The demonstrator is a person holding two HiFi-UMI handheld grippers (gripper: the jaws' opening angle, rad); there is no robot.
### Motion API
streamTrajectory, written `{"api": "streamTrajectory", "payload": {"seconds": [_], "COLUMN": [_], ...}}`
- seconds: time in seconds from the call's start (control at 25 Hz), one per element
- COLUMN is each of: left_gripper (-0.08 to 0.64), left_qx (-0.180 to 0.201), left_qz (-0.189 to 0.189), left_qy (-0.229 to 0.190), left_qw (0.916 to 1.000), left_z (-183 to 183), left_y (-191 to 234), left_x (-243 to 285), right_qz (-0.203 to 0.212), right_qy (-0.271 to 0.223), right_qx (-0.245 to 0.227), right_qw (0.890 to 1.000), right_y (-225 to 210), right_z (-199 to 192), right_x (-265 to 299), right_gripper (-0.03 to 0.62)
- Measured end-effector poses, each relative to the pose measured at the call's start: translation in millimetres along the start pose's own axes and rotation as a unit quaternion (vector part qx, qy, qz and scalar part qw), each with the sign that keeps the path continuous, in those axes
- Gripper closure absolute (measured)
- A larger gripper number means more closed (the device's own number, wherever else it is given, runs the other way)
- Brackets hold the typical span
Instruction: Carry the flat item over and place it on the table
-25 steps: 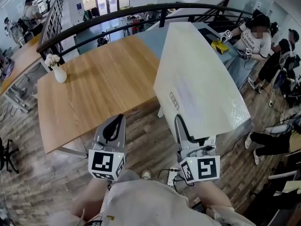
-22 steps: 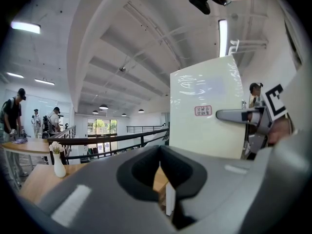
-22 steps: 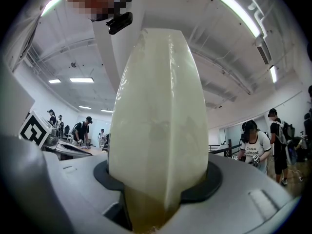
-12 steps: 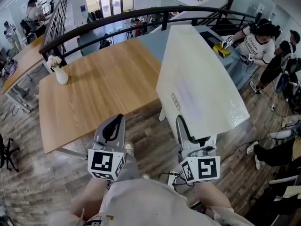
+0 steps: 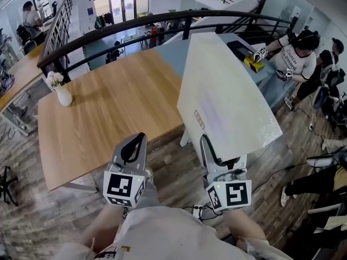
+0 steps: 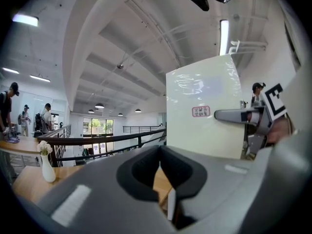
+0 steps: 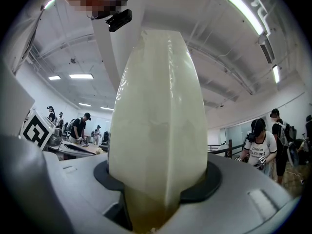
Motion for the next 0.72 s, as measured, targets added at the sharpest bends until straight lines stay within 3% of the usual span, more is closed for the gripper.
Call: {"api": "streamTrajectory", "payload": {"seconds": [0.72], "left_gripper": [0.557], "left_qx": [0.002], "left_qz": [-0.041], "left_qy": [0.0], "left_qw": [0.9991], "left_z": [21.1], "left_y": [147.8], "left_x": [157.0], "right_qz": [-0.028], "right_qy": [0.008], "right_qx": [-0.004], "right_qw": [1.0], "right_y": [10.5], "right_z": [-1.9], "right_x": [210.6], "right_gripper": [0.316]}}
Point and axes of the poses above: the fingertips, and each gripper's own axes: x forward along the fingers, y to its left, z out of its top, the point moved 3 cm from there along -x, backward along the fingers, and after that the axes turned 1 degree about x, right-handed, at the moved point
